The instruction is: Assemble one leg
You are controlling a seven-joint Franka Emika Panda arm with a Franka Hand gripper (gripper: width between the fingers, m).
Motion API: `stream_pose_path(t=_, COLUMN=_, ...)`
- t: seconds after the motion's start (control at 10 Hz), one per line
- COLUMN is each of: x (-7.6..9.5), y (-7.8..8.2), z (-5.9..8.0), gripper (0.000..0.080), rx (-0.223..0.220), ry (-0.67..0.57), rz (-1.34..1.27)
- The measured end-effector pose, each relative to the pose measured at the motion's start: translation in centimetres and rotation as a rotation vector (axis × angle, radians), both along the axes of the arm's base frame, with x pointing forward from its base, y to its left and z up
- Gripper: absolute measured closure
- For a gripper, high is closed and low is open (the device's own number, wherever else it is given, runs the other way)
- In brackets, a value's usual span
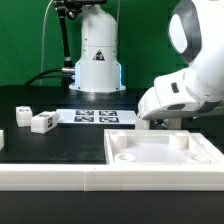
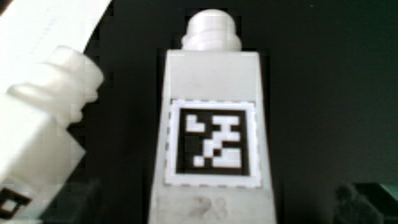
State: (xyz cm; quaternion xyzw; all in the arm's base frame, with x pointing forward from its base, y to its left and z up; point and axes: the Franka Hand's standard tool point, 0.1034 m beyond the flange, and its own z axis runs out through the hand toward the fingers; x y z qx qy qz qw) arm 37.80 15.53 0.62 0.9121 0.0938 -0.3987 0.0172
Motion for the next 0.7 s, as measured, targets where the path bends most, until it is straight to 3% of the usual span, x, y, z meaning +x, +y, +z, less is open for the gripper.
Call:
stream_pose_path(t=0.2, x=0.0, y=0.0, z=0.0, gripper=0.0424, rx=0.0, ry=0.0, rz=0.0)
stream_pose_path(t=0.3, x=0.0, y=0.0, z=0.0, gripper=0.0509, rx=0.0, ry=0.0, rz=0.0)
stream_pose_path(t=0.7, x=0.01, y=0.0, z=0.0, gripper=0.0509, rx=0.0, ry=0.0, rz=0.0)
